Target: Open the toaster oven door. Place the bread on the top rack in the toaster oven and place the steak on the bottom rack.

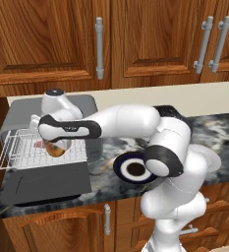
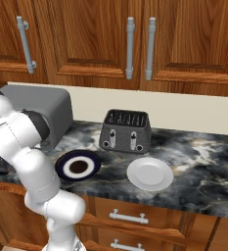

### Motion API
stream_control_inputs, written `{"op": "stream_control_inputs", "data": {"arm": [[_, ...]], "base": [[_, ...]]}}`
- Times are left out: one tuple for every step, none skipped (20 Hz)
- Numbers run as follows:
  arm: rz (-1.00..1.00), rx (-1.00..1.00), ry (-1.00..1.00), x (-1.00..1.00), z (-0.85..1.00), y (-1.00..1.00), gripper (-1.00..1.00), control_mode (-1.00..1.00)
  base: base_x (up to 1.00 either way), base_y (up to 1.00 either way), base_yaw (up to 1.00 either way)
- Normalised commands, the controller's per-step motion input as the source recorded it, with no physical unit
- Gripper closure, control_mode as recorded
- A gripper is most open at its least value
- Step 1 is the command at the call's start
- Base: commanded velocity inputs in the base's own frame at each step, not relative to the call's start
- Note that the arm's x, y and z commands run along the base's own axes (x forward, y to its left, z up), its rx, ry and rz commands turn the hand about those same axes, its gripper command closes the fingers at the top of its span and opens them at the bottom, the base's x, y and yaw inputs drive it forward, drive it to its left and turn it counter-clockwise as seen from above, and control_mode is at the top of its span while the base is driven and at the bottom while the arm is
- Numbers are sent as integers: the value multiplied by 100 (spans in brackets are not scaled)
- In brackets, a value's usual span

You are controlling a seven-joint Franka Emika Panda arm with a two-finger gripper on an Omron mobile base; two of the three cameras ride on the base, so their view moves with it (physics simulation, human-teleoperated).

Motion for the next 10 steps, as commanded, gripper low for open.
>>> {"op": "stream_control_inputs", "data": {"arm": [[8, 0, 0, 0, -22, 24, 100, -100], [8, 0, 0, 0, -22, 23, 100, -100], [8, 0, 0, 2, -23, 24, 100, -100], [8, 0, 0, 0, -7, 18, 100, -100], [8, 0, 0, 0, -12, 20, 100, -100], [8, 0, 0, 0, -11, 21, 100, -100], [8, 0, 0, -1, -17, 21, 100, -100], [8, 0, 0, -4, -20, 21, 100, -100], [8, 0, 0, -5, -19, 24, 100, -100], [9, 0, 0, -2, -17, 20, 100, -100]], "base": [[0, 0, 0], [0, 0, 0], [0, 0, 0], [0, 0, 0], [0, 0, 0], [0, 0, 0], [0, 0, 0], [0, 0, 0], [0, 0, 0], [0, 0, 0]]}}
